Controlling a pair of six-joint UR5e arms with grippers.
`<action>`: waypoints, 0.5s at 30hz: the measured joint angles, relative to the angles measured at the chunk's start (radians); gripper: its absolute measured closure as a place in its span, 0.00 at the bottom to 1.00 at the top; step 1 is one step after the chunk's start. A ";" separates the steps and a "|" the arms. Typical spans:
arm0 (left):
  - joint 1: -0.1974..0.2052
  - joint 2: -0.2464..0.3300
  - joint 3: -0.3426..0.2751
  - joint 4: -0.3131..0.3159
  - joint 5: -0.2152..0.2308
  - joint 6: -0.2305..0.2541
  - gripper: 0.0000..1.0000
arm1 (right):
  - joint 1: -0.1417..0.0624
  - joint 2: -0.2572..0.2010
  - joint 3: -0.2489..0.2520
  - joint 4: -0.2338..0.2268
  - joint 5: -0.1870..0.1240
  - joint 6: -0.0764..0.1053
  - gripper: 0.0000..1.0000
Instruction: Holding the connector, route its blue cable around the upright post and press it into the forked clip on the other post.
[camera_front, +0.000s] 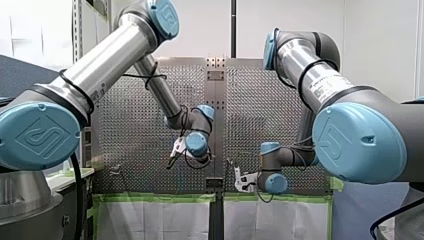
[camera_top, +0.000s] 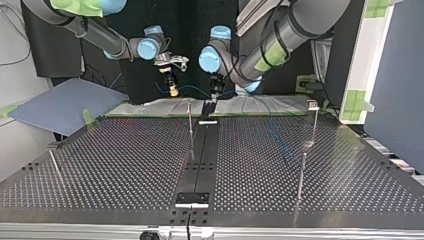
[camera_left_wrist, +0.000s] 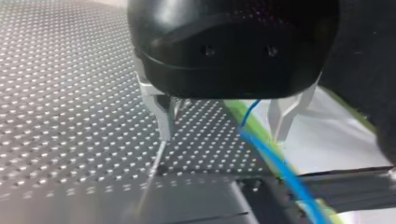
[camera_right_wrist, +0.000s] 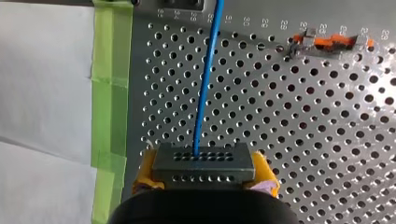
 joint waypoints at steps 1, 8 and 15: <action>-0.001 -0.007 0.001 0.000 0.005 0.000 0.00 | 0.001 0.000 0.000 0.000 0.000 0.000 1.00; -0.008 -0.060 0.010 0.042 0.037 -0.027 0.00 | 0.006 0.000 0.000 0.000 0.002 0.000 1.00; -0.004 -0.096 0.041 0.055 0.041 -0.073 0.00 | 0.013 0.000 0.000 0.001 0.000 -0.001 1.00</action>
